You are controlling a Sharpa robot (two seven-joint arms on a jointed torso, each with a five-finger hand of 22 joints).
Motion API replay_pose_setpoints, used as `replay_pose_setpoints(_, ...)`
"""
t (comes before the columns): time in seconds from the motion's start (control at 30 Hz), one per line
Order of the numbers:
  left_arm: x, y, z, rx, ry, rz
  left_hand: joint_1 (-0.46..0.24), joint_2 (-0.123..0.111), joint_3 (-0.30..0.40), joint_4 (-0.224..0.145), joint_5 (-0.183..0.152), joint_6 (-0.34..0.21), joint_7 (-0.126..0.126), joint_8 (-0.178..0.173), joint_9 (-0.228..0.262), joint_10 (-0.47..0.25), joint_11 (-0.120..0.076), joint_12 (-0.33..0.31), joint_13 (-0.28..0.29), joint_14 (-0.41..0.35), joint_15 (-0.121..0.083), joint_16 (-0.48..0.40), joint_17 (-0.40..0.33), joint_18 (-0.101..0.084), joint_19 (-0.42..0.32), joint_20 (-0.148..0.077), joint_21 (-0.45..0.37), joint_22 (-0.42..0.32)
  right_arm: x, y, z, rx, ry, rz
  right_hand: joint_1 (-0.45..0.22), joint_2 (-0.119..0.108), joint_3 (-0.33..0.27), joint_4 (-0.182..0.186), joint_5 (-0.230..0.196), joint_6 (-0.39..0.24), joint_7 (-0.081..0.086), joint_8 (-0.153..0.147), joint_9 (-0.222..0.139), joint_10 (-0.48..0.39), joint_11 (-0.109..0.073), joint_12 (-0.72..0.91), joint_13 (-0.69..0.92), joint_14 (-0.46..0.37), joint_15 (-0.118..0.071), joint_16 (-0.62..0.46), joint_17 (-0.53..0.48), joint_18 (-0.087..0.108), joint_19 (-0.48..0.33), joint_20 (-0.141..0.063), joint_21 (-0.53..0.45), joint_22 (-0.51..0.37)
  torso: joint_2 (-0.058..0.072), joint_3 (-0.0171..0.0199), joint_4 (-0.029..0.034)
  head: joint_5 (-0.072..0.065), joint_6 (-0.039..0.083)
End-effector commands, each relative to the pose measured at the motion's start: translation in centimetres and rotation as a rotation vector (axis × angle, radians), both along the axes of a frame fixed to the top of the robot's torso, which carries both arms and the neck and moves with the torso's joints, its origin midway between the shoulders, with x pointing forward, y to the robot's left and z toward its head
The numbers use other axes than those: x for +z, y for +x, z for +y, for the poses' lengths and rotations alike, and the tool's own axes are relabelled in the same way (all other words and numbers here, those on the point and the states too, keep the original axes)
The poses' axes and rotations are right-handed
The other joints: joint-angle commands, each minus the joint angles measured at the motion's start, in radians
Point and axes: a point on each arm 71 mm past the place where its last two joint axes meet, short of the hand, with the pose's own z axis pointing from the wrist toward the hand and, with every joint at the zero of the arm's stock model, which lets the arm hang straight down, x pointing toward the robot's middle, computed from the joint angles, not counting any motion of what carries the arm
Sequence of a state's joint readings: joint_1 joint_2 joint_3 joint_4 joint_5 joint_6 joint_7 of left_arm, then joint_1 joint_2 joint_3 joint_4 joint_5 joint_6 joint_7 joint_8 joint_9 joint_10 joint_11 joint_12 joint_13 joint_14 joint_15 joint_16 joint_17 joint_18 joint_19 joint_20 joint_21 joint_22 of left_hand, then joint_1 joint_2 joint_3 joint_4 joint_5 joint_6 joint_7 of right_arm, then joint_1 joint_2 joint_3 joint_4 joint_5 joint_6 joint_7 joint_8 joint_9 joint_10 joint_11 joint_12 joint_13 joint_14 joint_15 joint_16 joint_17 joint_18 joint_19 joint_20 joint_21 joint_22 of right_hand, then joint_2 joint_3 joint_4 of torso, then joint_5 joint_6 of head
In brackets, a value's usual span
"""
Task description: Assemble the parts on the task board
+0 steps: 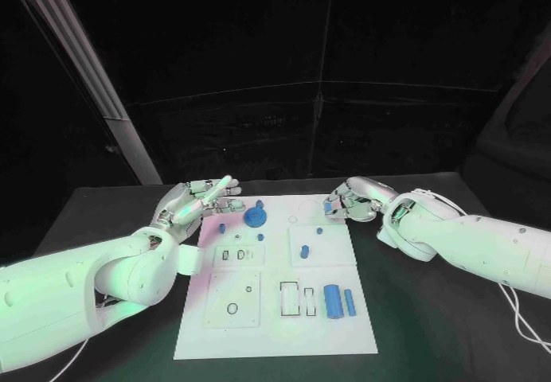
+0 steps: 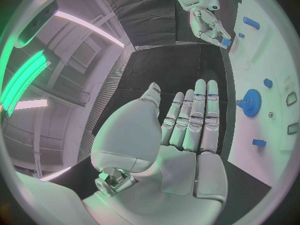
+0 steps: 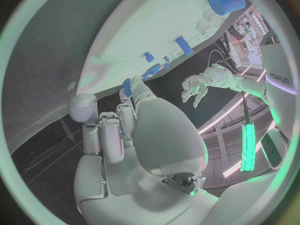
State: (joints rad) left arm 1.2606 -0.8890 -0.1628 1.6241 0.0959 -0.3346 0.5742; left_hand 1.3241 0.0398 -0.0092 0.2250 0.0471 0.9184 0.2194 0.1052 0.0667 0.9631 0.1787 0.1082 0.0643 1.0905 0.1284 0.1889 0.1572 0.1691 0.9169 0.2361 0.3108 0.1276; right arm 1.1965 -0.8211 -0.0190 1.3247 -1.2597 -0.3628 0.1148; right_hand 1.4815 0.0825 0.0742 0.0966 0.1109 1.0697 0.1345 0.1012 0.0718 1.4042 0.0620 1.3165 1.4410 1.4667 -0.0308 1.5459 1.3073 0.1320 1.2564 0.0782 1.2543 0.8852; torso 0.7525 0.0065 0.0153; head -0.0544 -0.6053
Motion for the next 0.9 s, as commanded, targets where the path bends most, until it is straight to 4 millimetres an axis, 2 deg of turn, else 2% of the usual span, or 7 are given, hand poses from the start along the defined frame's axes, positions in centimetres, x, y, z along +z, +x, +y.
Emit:
replay_pose_setpoints(0.03, 0.2, 0.0, 0.0, -0.008, -0.004, -0.009, 0.005, 0.004, -0.001, -0.004, 0.002, 0.01, -0.001, -0.006, 0.0, 0.01, -0.004, -0.006, 0.0, 0.008, -0.003, -0.007, 0.002, 0.014, 0.009, -0.001, -0.007, -0.002, 1.2, -0.3, 1.6, -0.053, 0.012, -0.034, -0.009, 0.007, 0.01, 0.001, 0.005, 0.036, -0.023, 0.007, 0.004, 0.023, -0.033, 0.002, -0.094, 0.093, -0.009, 0.004, 0.213, -0.008, 0.002, -0.008, 0.003, 0.0, -0.001, -0.0013, 0.0012, 0.002, -0.002)
replay_pose_setpoints(0.2, 0.2, 0.0, 0.1, -0.007, -0.004, -0.009, 0.004, 0.008, -0.004, -0.004, 0.002, 0.017, -0.006, -0.006, 0.001, 0.019, -0.008, -0.005, 0.001, 0.012, -0.005, -0.009, 0.004, 0.014, 0.012, -0.002, -0.008, -0.004, 1.8, -1.1, 5.5, -0.008, -0.012, -0.035, -0.023, 0.002, 0.016, 0.005, 0.007, 0.04, -0.025, 0.007, 0.004, 0.025, -0.035, 0.003, -0.094, 0.093, -0.01, 0.004, 0.214, -0.009, 0.003, -0.01, 0.003, 0.001, 0.0, -0.0007, 0.0035, 0.015, -0.004)
replay_pose_setpoints(0.47, 0.3, 0.3, 0.2, -0.004, -0.005, -0.008, 0.004, 0.012, -0.007, -0.005, 0.002, 0.027, -0.008, -0.006, 0.001, 0.034, -0.011, -0.003, 0.001, 0.018, -0.008, -0.012, 0.007, 0.015, 0.016, -0.004, -0.009, -0.005, 1.8, -1.6, 11.3, 0.08, -0.081, -0.039, -0.044, -0.012, 0.035, 0.005, 0.035, 0.046, -0.028, 0.006, 0.003, 0.028, -0.038, 0.004, -0.091, 0.093, -0.013, 0.004, 0.214, -0.009, 0.004, -0.013, 0.004, 0.001, 0.0, -0.002, 0.0066, 0.043, -0.024)
replay_pose_setpoints(0.6, 0.4, 0.6, 0.4, 0.007, -0.013, 0.0, 0.004, 0.013, -0.008, -0.006, 0.002, 0.028, -0.009, -0.006, 0.001, 0.037, -0.012, -0.003, 0.001, 0.019, -0.008, -0.012, 0.007, 0.015, 0.017, -0.004, -0.009, -0.006, 1.5, -1.9, 13.5, 0.113, -0.108, -0.028, -0.048, -0.016, 0.045, 0.004, 0.047, 0.046, -0.029, 0.005, 0.003, 0.028, -0.039, 0.003, -0.092, 0.093, -0.014, 0.003, 0.212, -0.008, 0.003, -0.014, 0.003, -0.001, 0.0, -0.0021, 0.0069, 0.056, -0.031)
replay_pose_setpoints(0.63, 0.5, 0.7, 0.5, 0.01, -0.014, 0.001, 0.005, 0.013, -0.008, -0.006, 0.002, 0.028, -0.009, -0.006, 0.001, 0.037, -0.012, -0.003, 0.001, 0.019, -0.008, -0.012, 0.007, 0.015, 0.017, -0.004, -0.009, -0.006, 1.4, -2.0, 14.0, 0.122, -0.117, -0.026, -0.05, -0.017, 0.046, 0.004, 0.048, 0.046, -0.028, 0.005, 0.003, 0.028, -0.039, 0.003, -0.091, 0.093, -0.014, 0.003, 0.212, -0.008, 0.002, -0.014, 0.002, -0.003, 0.0, -0.0027, 0.0088, 0.058, -0.034)
replay_pose_setpoints(0.7, 0.6, 0.8, 0.6, 0.014, -0.015, 0.001, 0.005, 0.014, -0.008, -0.006, 0.002, 0.029, -0.009, -0.006, 0.001, 0.038, -0.012, -0.003, 0.001, 0.02, -0.008, -0.013, 0.007, 0.015, 0.018, -0.004, -0.009, -0.006, 1.1, -2.2, 14.8, 0.136, -0.138, -0.021, -0.056, -0.022, 0.047, 0.005, 0.049, 0.045, -0.027, 0.003, 0.002, 0.027, -0.038, 0.002, -0.092, 0.092, -0.013, 0.002, 0.211, -0.008, 0.001, -0.014, 0.001, -0.005, 0.001, -0.0017, 0.0069, 0.062, -0.038)
replay_pose_setpoints(0.9, 0.8, 1.0, 0.7, 0.019, -0.016, -0.002, 0.005, 0.014, -0.008, -0.006, 0.002, 0.03, -0.009, -0.007, 0.001, 0.039, -0.012, -0.003, 0.001, 0.02, -0.008, -0.013, 0.008, 0.015, 0.018, -0.004, -0.009, -0.006, -0.4, -3.1, 17.0, 0.186, -0.201, -0.01, -0.067, -0.032, 0.049, 0.007, 0.042, 0.045, -0.026, 0.002, 0.002, 0.026, -0.037, 0.0, -0.093, 0.092, -0.013, 0.002, 0.21, -0.008, 0.0, -0.013, -0.001, -0.008, 0.0, -0.0023, 0.0036, 0.075, -0.047)
